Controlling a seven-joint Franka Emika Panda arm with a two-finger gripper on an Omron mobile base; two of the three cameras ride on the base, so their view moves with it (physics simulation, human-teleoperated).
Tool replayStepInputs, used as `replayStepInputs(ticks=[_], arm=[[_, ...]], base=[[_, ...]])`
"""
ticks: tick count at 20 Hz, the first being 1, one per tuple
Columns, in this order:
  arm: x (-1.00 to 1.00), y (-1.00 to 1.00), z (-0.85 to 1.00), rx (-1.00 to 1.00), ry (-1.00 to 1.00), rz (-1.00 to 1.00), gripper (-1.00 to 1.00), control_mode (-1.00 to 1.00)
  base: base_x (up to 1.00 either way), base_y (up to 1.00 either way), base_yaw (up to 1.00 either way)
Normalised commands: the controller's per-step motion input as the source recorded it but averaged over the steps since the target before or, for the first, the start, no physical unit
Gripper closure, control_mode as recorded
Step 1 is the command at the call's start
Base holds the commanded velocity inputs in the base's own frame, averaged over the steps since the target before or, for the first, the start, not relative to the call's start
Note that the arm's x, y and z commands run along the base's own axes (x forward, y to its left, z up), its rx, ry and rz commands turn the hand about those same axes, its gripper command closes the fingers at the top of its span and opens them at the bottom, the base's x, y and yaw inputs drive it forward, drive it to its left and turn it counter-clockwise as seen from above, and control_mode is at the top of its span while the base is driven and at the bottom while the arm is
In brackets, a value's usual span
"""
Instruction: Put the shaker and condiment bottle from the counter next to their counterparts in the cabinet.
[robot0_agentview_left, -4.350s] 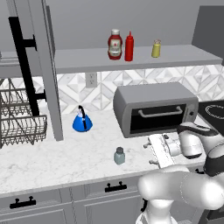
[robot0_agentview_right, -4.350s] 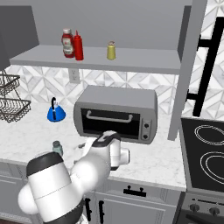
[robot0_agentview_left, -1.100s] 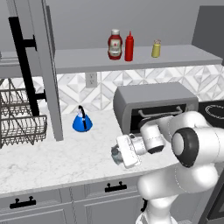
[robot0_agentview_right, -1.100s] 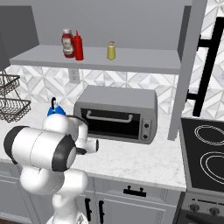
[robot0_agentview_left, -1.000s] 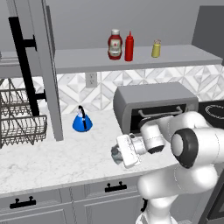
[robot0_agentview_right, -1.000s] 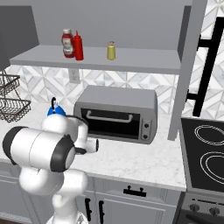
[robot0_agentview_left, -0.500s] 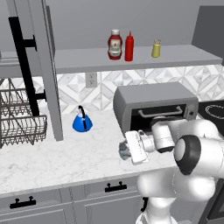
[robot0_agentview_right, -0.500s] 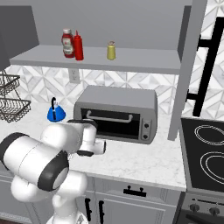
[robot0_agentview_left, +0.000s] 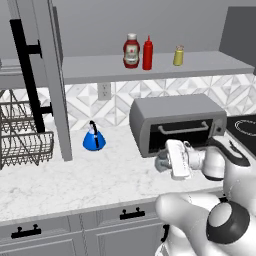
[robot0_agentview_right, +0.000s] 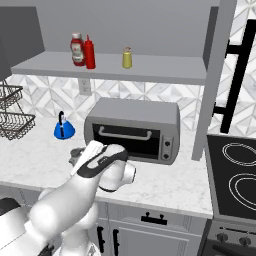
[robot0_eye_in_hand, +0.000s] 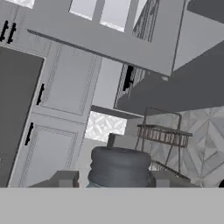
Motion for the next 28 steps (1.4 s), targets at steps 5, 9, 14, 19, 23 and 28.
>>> replayStepInputs(ticks=[5, 9, 14, 19, 23, 28], arm=[[0.02, -0.01, 0.84, 0.18, 0.0, -0.38, 1.0, -1.0], [0.0, 0.0, 0.99, 0.01, 0.0, -0.27, 1.0, -1.0], [0.0, -0.26, 0.94, -0.02, 0.06, -0.31, 1.0, -1.0], [0.0, -0.51, 0.82, -0.02, 0.09, -0.4, 1.0, -1.0], [0.1, -0.72, 0.8, -0.04, 0.13, -0.45, 1.0, -1.0], [0.09, -0.74, 0.7, -0.06, 0.19, -0.34, 1.0, -1.0]], base=[[0.0, 0.0, 0.0], [0.0, 0.0, 0.0], [0.0, 0.0, 0.0], [0.0, 0.0, 0.0], [0.0, 0.0, 0.0], [0.0, 0.0, 0.0]])
